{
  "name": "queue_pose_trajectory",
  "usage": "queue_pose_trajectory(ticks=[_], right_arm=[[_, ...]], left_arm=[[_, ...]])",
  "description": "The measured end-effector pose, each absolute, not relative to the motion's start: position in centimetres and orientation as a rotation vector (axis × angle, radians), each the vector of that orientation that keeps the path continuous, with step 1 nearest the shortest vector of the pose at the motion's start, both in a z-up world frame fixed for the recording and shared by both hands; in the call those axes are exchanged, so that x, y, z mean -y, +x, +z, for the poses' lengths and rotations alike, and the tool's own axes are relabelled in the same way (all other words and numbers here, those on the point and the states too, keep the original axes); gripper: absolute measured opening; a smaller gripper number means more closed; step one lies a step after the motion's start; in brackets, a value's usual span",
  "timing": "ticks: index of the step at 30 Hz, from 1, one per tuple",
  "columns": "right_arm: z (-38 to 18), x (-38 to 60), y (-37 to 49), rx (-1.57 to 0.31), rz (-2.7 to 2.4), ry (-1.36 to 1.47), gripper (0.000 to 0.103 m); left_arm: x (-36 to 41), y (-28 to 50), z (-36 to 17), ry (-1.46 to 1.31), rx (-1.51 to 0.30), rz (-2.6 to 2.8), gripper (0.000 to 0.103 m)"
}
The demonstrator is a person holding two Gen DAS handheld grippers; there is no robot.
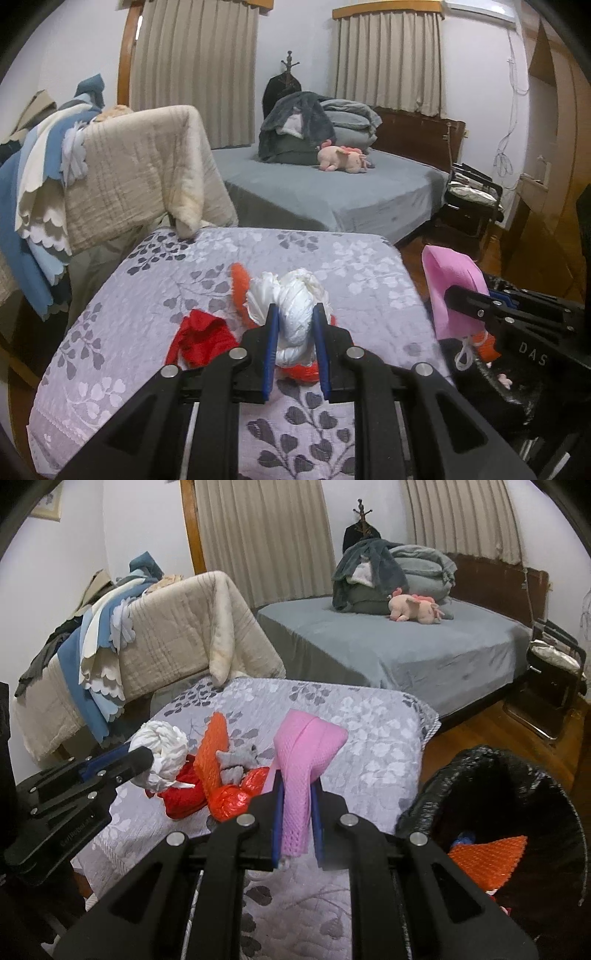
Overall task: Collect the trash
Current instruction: 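Carry the pink mask and white bag over the black bin and release both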
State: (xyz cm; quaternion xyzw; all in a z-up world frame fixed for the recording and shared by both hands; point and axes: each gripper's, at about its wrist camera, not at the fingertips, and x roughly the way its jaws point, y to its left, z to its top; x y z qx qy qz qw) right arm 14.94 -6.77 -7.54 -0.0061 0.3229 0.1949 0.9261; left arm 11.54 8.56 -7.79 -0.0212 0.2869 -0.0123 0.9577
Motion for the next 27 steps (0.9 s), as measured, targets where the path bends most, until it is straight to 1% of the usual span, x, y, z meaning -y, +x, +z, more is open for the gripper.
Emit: queue_pose_trajectory(ticks=[10,27], right_arm=[[-6.1,10.3,13.3,-0.626,0.332,0.005,0.012],[-5.4,20.4,11.3,-0.608,0.133,0.021,0.012]], left_arm=[[-4.4,11.0,-6.4,-0.024,-0.562,-0.114,0.019],[5.3,12.1,-6.0,0.026,-0.558,-0.339,0.019]])
